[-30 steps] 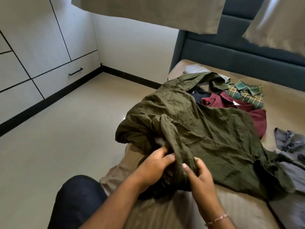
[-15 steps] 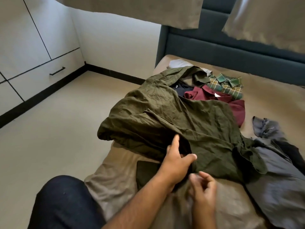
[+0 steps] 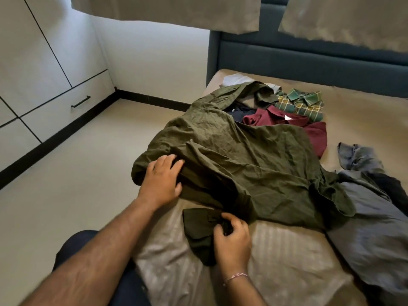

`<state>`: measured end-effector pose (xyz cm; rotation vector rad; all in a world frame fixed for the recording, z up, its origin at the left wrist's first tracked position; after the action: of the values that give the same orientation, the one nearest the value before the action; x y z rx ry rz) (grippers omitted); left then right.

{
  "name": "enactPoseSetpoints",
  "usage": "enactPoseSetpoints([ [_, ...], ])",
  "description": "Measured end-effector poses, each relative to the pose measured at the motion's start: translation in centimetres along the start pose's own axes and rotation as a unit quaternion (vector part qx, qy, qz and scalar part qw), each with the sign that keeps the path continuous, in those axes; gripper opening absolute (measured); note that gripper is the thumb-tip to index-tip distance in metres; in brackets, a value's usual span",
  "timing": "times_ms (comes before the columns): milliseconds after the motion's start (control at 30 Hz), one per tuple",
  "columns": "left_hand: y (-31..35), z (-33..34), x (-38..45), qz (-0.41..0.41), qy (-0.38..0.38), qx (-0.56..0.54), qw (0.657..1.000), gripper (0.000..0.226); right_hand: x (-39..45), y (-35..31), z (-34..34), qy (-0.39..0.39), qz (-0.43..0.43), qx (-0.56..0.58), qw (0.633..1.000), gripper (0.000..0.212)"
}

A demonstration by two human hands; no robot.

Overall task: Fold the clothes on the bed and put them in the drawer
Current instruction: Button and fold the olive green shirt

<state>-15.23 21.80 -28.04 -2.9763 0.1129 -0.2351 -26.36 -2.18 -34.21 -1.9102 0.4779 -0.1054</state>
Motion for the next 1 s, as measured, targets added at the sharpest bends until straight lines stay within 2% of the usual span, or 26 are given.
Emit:
enactPoseSetpoints([
  [67,-0.5,0.1,0.5,0.026,-0.016,-0.007,1.0,0.064,1.2,0.4,-2.0,-0.02,0.028,0.056,0.998,0.028],
  [133,-1.5,-0.1,0.7,0.027,0.006,-0.005,1.0,0.051,1.5,-0.1,-3.3,-0.033,0.029,0.055,0.997,0.03],
  [167,-1.6,-0.5,0.9,0.027,0.024,0.002,0.999,0.046,1.1,-0.7,-3.6,-0.051,0.019,0.038,0.998,0.035],
  [233,-0.8,-0.9,1.3,0.038,0.04,0.015,0.998,0.045,-0.3,-2.5,-2.7,-0.133,-0.038,-0.027,0.99,0.061],
  [267,0.1,-1.1,1.6,0.055,0.047,0.025,0.997,0.047,-1.4,-3.2,-1.3,-0.201,-0.077,-0.11,0.97,0.077],
  [300,1.1,-1.3,1.8,0.076,0.051,0.04,0.995,0.051,-2.7,-3.3,0.3,-0.273,-0.121,-0.226,0.927,0.086],
  [333,2.0,-1.3,1.9,0.097,0.053,0.055,0.992,0.056,-4.1,-3.1,1.6,-0.332,-0.158,-0.333,0.869,0.087],
  [367,2.6,-1.3,2.1,0.115,0.046,0.062,0.99,0.061,-4.7,-3.0,2.3,-0.353,-0.175,-0.4,0.828,0.083],
  [400,2.9,-1.2,2.3,0.128,0.033,0.063,0.989,0.066,-4.4,-3.2,2.3,-0.343,-0.182,-0.409,0.825,0.075],
  [433,2.9,-1.2,2.5,0.133,0.018,0.063,0.989,0.071,-4.0,-3.6,1.9,-0.328,-0.176,-0.376,0.849,0.07],
  [533,2.0,-1.4,3.4,0.123,-0.014,0.062,0.99,0.081,-1.6,-5.3,-2.1,-0.269,-0.14,-0.176,0.936,0.081],
  [600,1.1,-1.9,3.8,0.117,-0.027,0.06,0.991,0.087,1.2,-6.3,-6.1,-0.203,-0.12,-0.071,0.969,0.053],
  [667,-0.2,-2.3,4.2,0.109,-0.035,0.055,0.992,0.089,4.7,-6.6,-10.4,-0.152,-0.071,0.026,0.985,0.02],
  [733,-1.2,-2.6,4.4,0.102,-0.046,0.051,0.992,0.091,7.9,-6.3,-14.2,-0.149,-0.016,0.089,0.985,0.021],
  [800,-1.7,-2.6,4.3,0.096,-0.059,0.048,0.992,0.093,10.3,-6.1,-17.0,-0.166,0.036,0.157,0.973,0.035],
  [900,-1.8,-2.2,3.7,0.083,-0.081,0.039,0.992,0.098,13.5,-5.9,-20.8,-0.163,0.054,0.152,0.973,0.041],
  [967,-1.5,-1.7,3.4,0.074,-0.09,0.029,0.993,0.099,15.6,-6.2,-22.6,-0.157,0.025,0.068,0.985,0.032],
  [1000,-1.3,-1.5,3.3,0.069,-0.094,0.029,0.993,0.099,17.0,-6.3,-23.2,-0.15,-0.004,-0.016,0.989,0.024],
])
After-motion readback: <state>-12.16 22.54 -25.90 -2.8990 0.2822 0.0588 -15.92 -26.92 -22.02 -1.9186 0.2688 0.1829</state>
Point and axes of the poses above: each hand's wrist, its own x-axis towards the middle knuckle, its own z-axis out of the palm, y = z × x, the point moved 8 cm from there along x, towards the middle knuckle, and after that the axes turned 11 degrees about x, right-handed, at the moved point
